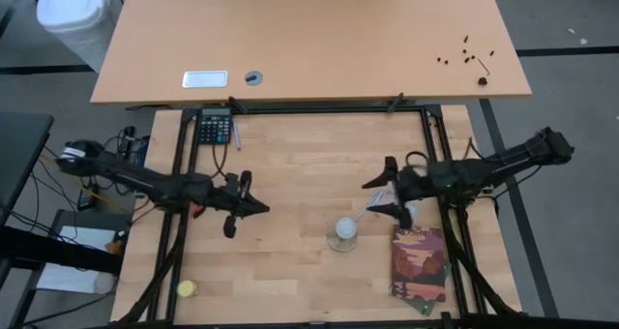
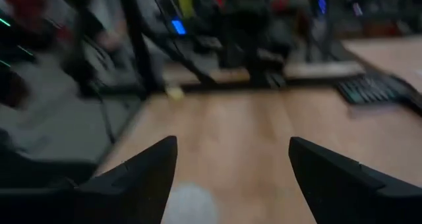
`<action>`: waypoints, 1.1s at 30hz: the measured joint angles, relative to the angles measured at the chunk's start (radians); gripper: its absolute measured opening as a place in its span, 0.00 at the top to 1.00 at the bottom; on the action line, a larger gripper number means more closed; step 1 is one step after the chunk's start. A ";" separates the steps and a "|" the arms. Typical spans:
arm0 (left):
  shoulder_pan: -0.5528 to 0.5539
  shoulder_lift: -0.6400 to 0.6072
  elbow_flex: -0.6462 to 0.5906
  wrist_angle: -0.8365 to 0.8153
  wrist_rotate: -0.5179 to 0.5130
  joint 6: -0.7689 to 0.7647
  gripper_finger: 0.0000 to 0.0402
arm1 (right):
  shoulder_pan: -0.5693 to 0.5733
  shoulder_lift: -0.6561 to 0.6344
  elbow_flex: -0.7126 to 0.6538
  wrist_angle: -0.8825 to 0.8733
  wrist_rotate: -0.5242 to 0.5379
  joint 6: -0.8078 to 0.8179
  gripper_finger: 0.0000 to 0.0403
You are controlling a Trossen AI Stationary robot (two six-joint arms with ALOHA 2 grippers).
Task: Screw lightbulb
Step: Remove the lightbulb from the lamp socket
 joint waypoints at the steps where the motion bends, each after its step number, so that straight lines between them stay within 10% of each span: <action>1: -0.006 0.042 0.000 0.046 -0.009 -0.013 0.98 | 0.003 0.038 0.045 -0.062 0.029 0.007 0.26; 14: -0.132 0.491 0.115 0.307 -0.290 0.059 0.91 | 0.035 0.354 0.588 -0.740 0.070 0.062 0.30; 33: -0.133 0.916 0.561 0.043 -0.312 0.114 0.50 | 0.097 0.473 0.632 -0.867 0.024 0.230 0.30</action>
